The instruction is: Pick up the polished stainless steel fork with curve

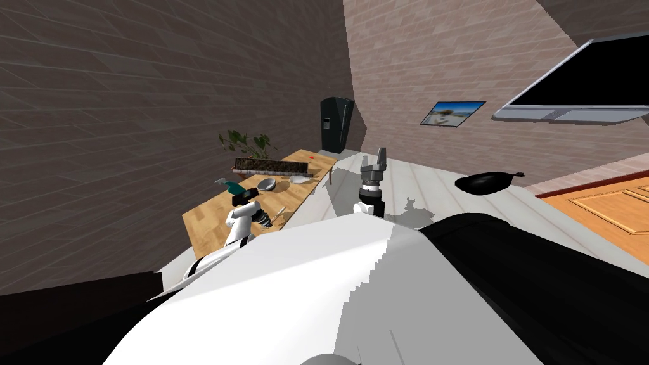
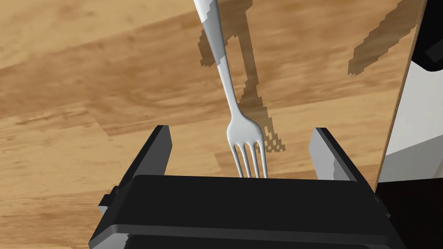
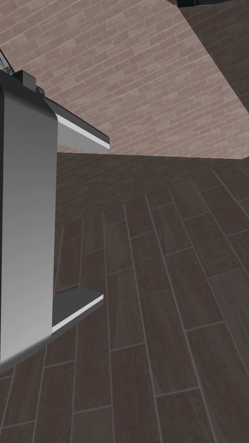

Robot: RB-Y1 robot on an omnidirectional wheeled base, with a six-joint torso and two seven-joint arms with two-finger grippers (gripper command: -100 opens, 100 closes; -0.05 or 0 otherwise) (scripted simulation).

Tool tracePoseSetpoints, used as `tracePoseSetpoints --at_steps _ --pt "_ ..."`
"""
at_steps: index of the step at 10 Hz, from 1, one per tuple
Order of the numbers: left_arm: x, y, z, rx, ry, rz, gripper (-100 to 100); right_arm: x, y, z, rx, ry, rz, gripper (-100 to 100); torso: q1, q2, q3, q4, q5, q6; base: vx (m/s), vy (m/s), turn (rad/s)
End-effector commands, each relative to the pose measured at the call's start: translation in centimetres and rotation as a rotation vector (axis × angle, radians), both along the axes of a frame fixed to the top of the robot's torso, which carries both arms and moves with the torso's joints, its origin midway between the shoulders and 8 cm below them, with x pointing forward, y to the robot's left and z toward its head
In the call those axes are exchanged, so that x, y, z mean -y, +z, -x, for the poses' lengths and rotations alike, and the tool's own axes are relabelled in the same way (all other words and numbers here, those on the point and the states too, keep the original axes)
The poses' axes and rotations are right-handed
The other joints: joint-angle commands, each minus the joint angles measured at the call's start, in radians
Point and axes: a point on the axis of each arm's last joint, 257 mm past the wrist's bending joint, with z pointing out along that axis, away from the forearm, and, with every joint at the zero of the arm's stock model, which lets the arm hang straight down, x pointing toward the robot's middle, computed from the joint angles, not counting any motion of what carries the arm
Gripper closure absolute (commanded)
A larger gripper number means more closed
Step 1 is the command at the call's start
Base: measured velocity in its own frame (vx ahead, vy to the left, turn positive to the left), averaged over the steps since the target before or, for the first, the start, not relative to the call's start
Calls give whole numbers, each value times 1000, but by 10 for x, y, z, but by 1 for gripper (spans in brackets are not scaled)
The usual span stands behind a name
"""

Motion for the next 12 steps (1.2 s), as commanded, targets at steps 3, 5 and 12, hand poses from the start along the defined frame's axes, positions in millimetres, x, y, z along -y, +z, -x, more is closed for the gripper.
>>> tracePoseSetpoints --at_steps 3,5,12 --pt "0 -4 12 -31 18 11 0 0 0 0 0 0 0 0 0 1 0 0 0 0 17 14 -16" --pt "4 -17 17 -30 15 11 -100 0 0 0 0 0 0 0 0 1 1 0 0 0 29 17 15" --pt "9 -27 22 -33 14 13 100 0 0 0 0 0 0 0 2 0 0 0 1 1 11 8 4"
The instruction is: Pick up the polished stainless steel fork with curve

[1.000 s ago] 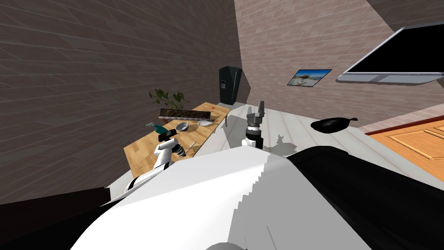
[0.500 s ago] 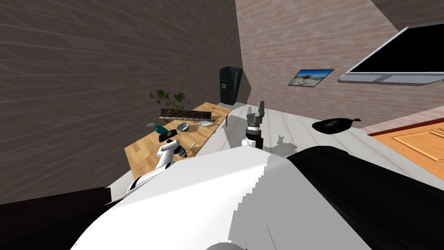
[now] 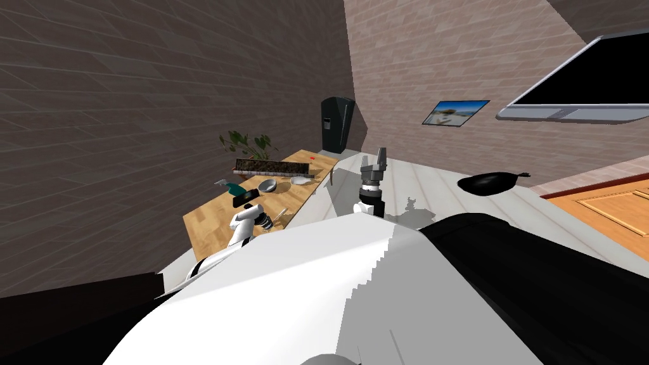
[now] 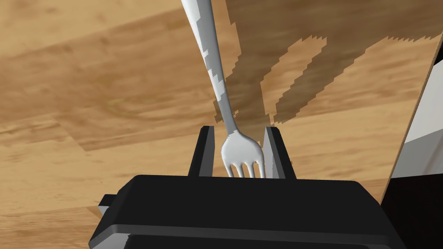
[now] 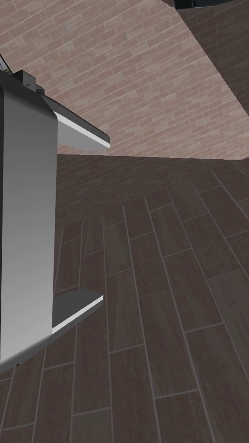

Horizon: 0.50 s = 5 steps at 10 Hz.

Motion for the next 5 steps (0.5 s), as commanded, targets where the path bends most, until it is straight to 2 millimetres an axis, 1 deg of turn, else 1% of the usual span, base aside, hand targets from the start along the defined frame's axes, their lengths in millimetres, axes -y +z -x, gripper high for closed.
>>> tracePoseSetpoints --at_steps 1,2,3,5 --pt "0 0 0 0 0 0 100 0 0 0 0 0 0 0 0 0 0 0 0 0 0 0 0" --pt "0 0 0 0 0 0 0 0 0 0 0 0 0 0 0 0 0 0 0 0 0 0 0" --pt "-4 10 -5 3 1 -3 100 0 0 0 0 0 0 0 0 0 0 0 0 0 -20 -15 -21" --pt "-8 20 -10 3 4 -3 100 0 0 0 0 0 0 0 -1 2 1 0 -1 0 -41 -20 -18"
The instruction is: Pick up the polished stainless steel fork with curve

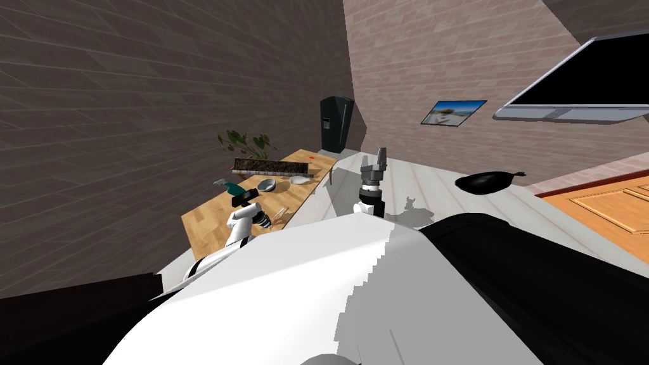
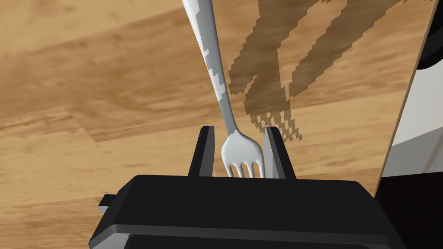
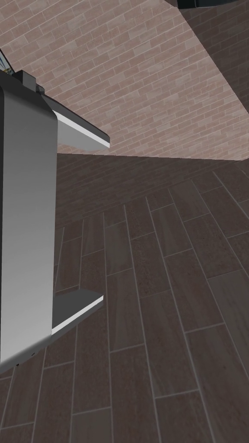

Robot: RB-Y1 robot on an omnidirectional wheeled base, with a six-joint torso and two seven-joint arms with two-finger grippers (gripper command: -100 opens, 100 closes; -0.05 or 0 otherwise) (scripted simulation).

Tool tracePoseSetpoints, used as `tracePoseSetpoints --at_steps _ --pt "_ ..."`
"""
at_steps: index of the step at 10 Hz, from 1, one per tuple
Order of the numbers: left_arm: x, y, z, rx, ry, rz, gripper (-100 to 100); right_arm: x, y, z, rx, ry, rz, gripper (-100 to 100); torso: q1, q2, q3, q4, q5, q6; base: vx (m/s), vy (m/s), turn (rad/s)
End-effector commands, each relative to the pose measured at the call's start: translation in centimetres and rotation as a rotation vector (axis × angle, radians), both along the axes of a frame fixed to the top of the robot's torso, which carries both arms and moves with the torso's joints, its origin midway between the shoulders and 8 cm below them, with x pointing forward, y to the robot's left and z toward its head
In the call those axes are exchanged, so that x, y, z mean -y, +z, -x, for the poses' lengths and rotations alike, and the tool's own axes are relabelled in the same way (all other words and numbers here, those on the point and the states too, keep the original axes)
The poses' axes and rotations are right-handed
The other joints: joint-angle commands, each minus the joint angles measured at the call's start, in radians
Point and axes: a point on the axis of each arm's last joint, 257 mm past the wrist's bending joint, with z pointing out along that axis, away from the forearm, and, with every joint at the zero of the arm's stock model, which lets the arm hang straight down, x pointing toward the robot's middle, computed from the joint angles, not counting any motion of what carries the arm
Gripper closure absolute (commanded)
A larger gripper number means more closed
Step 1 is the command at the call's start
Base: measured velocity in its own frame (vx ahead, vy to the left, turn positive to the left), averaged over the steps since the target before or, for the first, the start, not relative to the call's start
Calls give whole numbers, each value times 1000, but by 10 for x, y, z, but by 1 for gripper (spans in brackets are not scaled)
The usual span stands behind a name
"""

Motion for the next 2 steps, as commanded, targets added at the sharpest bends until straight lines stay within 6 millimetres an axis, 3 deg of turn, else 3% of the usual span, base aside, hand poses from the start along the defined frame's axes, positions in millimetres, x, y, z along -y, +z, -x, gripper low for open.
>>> tracePoseSetpoints --at_steps 1,2 --pt "0 0 0 0 0 0 100 0 0 0 0 0 0 0 0 0 0 0 0 0 -14 -7 -3" --pt "0 1 0 -1 0 1 0 0 0 0 0 0 0 0 1 -1 -1 0 0 0 0 0 0"
